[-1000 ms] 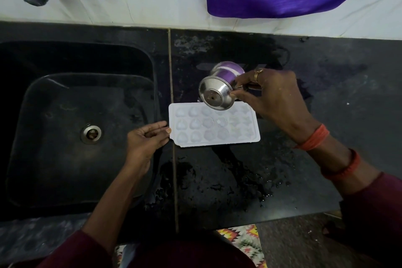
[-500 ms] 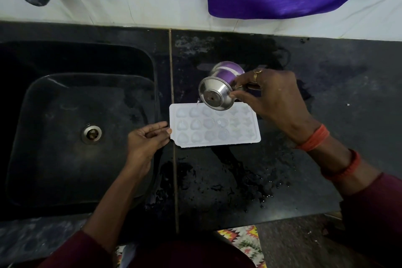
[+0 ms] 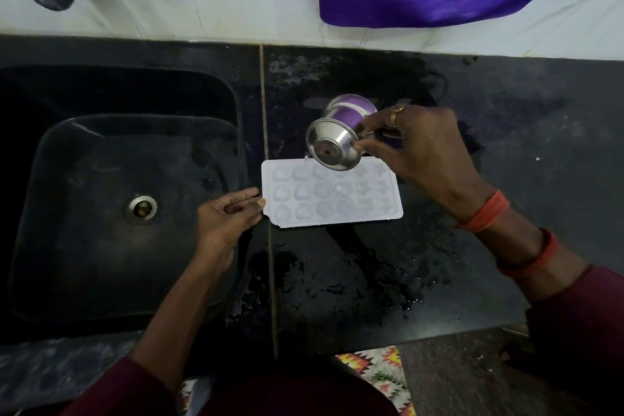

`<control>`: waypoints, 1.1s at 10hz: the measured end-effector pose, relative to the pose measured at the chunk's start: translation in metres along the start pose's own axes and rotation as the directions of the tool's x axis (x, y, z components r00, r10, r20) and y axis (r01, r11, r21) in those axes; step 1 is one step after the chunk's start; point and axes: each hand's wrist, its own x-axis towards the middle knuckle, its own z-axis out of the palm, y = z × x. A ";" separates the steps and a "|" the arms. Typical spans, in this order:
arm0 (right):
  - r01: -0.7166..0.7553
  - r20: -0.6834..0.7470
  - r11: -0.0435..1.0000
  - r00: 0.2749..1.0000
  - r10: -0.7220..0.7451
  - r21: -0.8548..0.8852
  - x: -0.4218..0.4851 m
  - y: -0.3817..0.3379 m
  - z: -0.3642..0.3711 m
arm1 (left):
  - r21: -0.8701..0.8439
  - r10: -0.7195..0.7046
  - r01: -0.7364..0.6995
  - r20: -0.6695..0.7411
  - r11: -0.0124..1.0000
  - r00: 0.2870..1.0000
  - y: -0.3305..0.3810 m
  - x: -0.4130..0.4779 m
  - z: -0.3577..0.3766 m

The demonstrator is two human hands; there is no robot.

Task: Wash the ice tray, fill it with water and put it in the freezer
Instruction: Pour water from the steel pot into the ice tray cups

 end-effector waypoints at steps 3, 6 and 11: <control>0.011 -0.018 1.000 1.000 -0.011 -0.002 -0.002 0.001 0.000 | 0.019 -0.004 0.004 -0.007 1.000 1.000 0.000 0.001 0.000; 0.016 -0.009 1.000 1.000 -0.016 -0.005 -0.004 0.003 0.000 | 0.017 -0.005 0.005 -0.010 1.000 1.000 0.000 0.000 0.001; -0.012 -0.022 0.999 1.000 0.013 0.035 -0.007 0.002 -0.004 | 0.017 -0.008 0.008 -0.005 1.000 1.000 0.001 0.000 0.001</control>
